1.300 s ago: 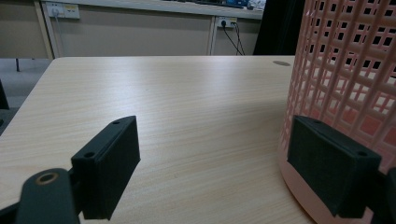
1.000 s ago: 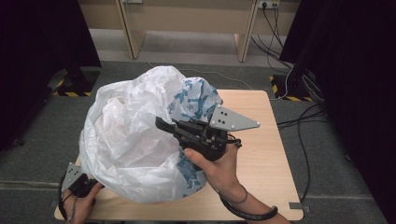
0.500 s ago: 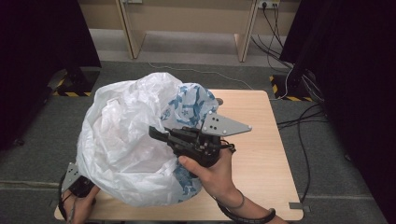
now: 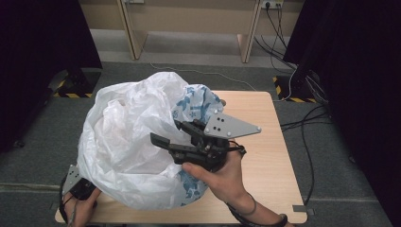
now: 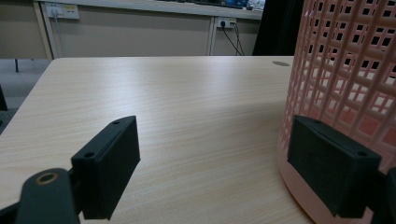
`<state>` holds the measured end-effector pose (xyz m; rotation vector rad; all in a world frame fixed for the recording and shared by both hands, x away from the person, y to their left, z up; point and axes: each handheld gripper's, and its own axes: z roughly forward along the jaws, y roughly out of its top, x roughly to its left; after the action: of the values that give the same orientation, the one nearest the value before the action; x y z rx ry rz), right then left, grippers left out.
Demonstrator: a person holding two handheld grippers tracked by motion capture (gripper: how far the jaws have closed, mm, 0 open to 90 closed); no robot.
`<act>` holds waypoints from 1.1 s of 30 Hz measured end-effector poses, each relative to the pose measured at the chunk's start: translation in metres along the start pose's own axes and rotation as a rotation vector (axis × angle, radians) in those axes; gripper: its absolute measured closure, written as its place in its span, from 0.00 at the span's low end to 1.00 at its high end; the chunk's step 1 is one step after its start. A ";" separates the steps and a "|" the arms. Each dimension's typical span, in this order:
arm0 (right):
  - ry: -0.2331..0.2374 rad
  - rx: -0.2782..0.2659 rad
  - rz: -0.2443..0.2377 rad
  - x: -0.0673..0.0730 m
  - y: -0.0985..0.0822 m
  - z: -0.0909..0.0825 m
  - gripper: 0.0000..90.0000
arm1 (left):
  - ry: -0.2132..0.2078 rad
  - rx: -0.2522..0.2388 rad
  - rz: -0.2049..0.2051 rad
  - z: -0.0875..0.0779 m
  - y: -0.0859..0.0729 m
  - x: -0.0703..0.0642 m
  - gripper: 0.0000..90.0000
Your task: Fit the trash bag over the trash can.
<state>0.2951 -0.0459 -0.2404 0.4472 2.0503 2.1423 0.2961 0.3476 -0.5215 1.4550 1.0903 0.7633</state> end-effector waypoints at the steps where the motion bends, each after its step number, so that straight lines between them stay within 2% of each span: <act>1: 0.000 0.000 0.000 0.000 0.000 0.000 0.56 | 0.000 0.000 -0.001 0.000 0.000 0.000 0.18; 5: -0.032 0.026 -0.005 -0.003 0.004 -0.008 0.48 | 0.000 0.004 0.003 0.000 0.000 0.000 0.18; 11: -0.038 0.053 -0.004 -0.005 0.008 -0.014 0.39 | 0.001 0.005 0.005 0.000 0.000 0.000 0.18; 15: -0.045 0.034 -0.013 -0.006 0.014 -0.021 0.39 | 0.001 0.005 0.005 0.000 0.000 0.000 0.18; 19: -0.046 0.016 -0.030 -0.007 0.025 -0.026 0.43 | 0.001 0.000 0.001 0.000 0.000 0.000 0.18; 20: -0.046 0.009 -0.041 -0.008 0.031 -0.027 0.48 | 0.001 0.001 0.002 0.000 0.000 0.000 0.18; 23: -0.047 0.004 -0.048 -0.009 0.037 -0.028 0.52 | -0.001 0.005 0.008 0.000 0.000 0.000 0.18; 25: -0.046 -0.002 -0.065 -0.010 0.043 -0.028 0.57 | 0.000 0.005 0.007 0.000 0.000 0.000 0.18; 29: -0.042 0.012 -0.085 -0.015 0.055 -0.023 0.72 | 0.000 0.005 0.007 0.000 0.000 0.000 0.18; 33: -0.051 0.019 -0.089 -0.019 0.059 -0.018 0.77 | 0.000 0.000 0.000 0.000 0.000 0.000 0.18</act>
<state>0.3133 -0.0718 -0.1849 0.4000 2.0249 2.0415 0.2960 0.3476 -0.5215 1.4551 1.0901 0.7637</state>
